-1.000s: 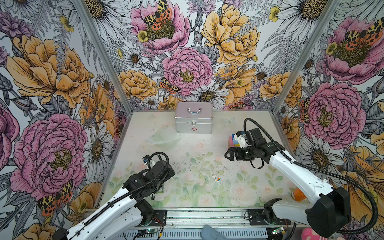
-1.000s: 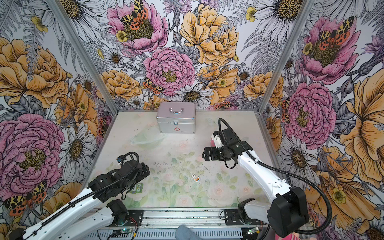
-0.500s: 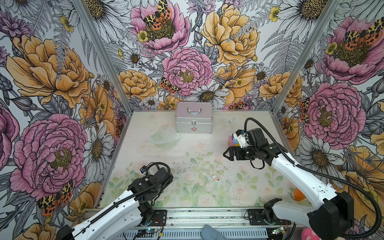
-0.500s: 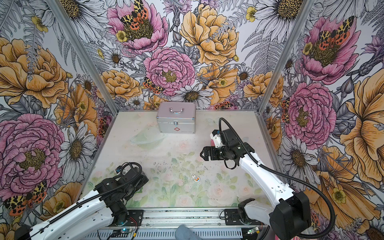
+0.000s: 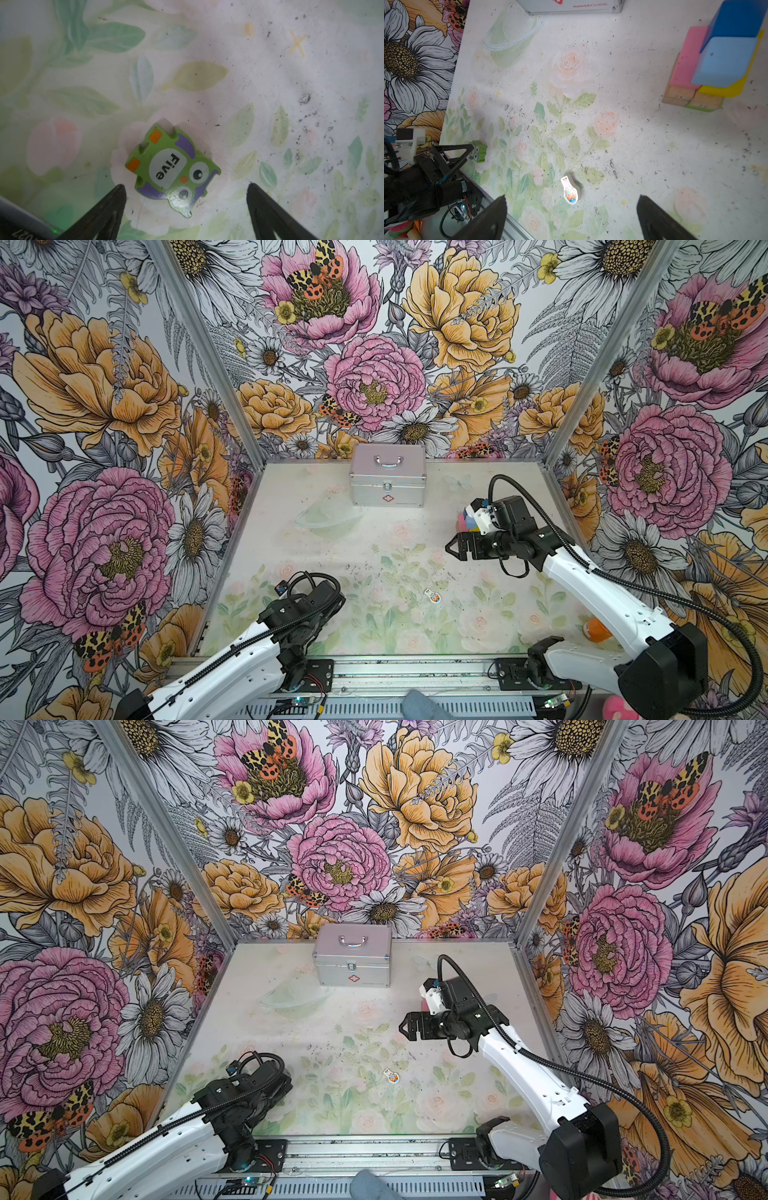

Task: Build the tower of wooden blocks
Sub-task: 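Lower the left gripper around the green 'Five' owl block and close it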

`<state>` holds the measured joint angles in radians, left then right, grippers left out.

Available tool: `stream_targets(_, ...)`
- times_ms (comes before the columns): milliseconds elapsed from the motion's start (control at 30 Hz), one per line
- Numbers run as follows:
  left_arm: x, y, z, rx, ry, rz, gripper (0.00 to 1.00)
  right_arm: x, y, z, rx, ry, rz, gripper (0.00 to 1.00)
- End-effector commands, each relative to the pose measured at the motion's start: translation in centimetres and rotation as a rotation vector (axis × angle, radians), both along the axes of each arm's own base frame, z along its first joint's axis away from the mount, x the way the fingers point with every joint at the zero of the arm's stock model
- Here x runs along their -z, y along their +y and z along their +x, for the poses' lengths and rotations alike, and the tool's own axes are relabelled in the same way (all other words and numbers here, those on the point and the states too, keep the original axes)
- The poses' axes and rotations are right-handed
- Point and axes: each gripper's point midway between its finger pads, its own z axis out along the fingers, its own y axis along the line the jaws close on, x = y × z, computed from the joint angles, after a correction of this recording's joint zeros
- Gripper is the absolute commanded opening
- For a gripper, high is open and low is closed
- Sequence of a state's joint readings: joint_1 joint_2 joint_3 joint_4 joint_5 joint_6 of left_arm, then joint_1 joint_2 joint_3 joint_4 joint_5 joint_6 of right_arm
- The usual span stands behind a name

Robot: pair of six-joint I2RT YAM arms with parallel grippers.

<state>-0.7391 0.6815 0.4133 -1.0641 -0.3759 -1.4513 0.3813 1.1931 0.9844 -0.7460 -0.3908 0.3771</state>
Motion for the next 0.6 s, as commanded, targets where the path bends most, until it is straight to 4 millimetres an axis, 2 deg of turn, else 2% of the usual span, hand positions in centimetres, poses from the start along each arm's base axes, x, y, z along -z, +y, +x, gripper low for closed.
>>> stream_targets(0, 0.1, 0.4, 0.0, -0.022, 0.014, 0.009, 0.91, -0.2, 0.5, 0.0, -0.011, -0.011, 0.021, 0.99)
stream_targets(567, 1.3, -1.4, 2.2, 0.021, 0.037, -0.033, 0.89, 0.3, 0.4, 0.0, -0.005, 0.000, 0.013, 0.99)
